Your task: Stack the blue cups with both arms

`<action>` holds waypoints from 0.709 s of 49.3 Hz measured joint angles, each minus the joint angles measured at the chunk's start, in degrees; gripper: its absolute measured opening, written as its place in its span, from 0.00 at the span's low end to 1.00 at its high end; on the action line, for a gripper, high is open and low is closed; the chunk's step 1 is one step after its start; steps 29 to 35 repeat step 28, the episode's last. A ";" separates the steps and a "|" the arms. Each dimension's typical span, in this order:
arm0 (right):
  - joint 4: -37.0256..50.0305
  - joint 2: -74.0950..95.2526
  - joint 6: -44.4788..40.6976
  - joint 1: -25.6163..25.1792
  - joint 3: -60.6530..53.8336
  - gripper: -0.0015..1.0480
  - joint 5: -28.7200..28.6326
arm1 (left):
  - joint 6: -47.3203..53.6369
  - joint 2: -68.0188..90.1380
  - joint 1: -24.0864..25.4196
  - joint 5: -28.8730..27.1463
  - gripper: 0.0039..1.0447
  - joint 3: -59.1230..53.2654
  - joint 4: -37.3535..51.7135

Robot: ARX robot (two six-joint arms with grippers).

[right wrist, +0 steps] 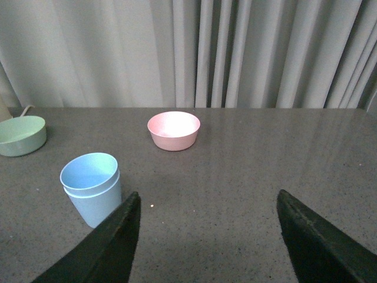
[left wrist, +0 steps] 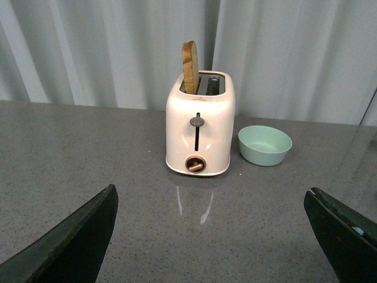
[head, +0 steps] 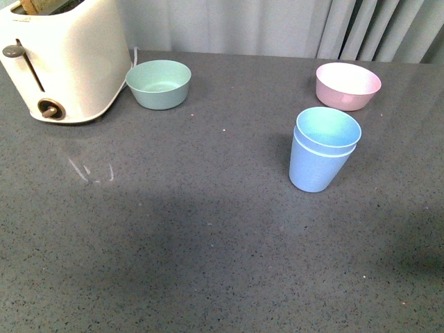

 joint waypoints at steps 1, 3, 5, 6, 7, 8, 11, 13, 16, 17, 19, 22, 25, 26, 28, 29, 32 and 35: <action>0.00 0.00 0.00 0.00 0.00 0.69 0.00 | 0.00 0.00 0.00 0.00 0.92 0.00 -0.02; 0.00 0.00 0.00 0.00 0.00 0.74 0.00 | 0.00 0.00 0.00 0.00 0.92 0.00 -0.02; 0.00 0.00 0.00 0.00 0.00 0.83 0.00 | 0.00 0.00 0.00 0.00 0.92 0.00 -0.02; 0.00 0.00 0.00 0.00 0.00 0.86 0.00 | 0.00 0.00 0.00 0.00 0.92 0.00 -0.02; 0.00 0.00 0.00 0.00 0.00 0.89 -0.02 | 0.00 0.00 0.00 0.00 0.92 0.00 -0.02; 0.00 0.00 0.04 0.00 0.00 0.93 0.00 | 0.00 0.00 0.00 0.00 0.92 0.00 -0.02; 0.00 0.00 0.04 0.00 0.00 0.91 0.00 | 0.00 0.00 0.00 0.00 0.92 0.00 -0.02; 0.00 0.00 0.04 0.00 0.00 0.91 0.00 | 0.00 0.00 0.00 0.00 0.92 0.00 -0.02; 0.00 0.00 0.04 0.00 0.00 0.91 0.00 | 0.00 0.00 0.00 0.00 0.92 0.00 -0.02; 0.00 0.00 0.04 0.00 0.00 0.91 0.00 | 0.00 0.00 0.00 0.00 0.92 0.00 -0.02; 0.00 0.00 0.04 0.00 0.00 0.91 0.00 | 0.00 0.00 0.00 0.00 0.92 0.00 -0.02; 0.00 0.00 0.04 0.00 0.00 0.91 -0.02 | 0.00 0.00 0.00 0.00 0.92 0.00 -0.02; 0.00 0.00 0.04 0.00 0.00 0.91 0.00 | 0.00 0.00 0.00 0.00 0.92 0.00 -0.02; 0.00 0.00 0.04 0.00 0.00 0.91 0.00 | 0.00 0.00 0.00 0.00 0.92 0.00 -0.02; 0.00 0.00 0.04 0.00 0.00 0.91 0.00 | 0.00 0.00 0.00 0.00 0.92 0.00 -0.02; 0.00 0.00 0.04 0.00 0.00 0.91 0.00 | 0.00 0.00 0.00 0.00 0.92 0.00 -0.02; 0.00 0.00 0.04 0.00 0.00 0.91 0.00 | 0.00 0.00 0.00 0.00 0.92 0.00 -0.02; 0.00 0.00 0.04 0.00 0.00 0.91 0.00 | 0.00 0.00 0.00 0.00 0.92 0.00 -0.02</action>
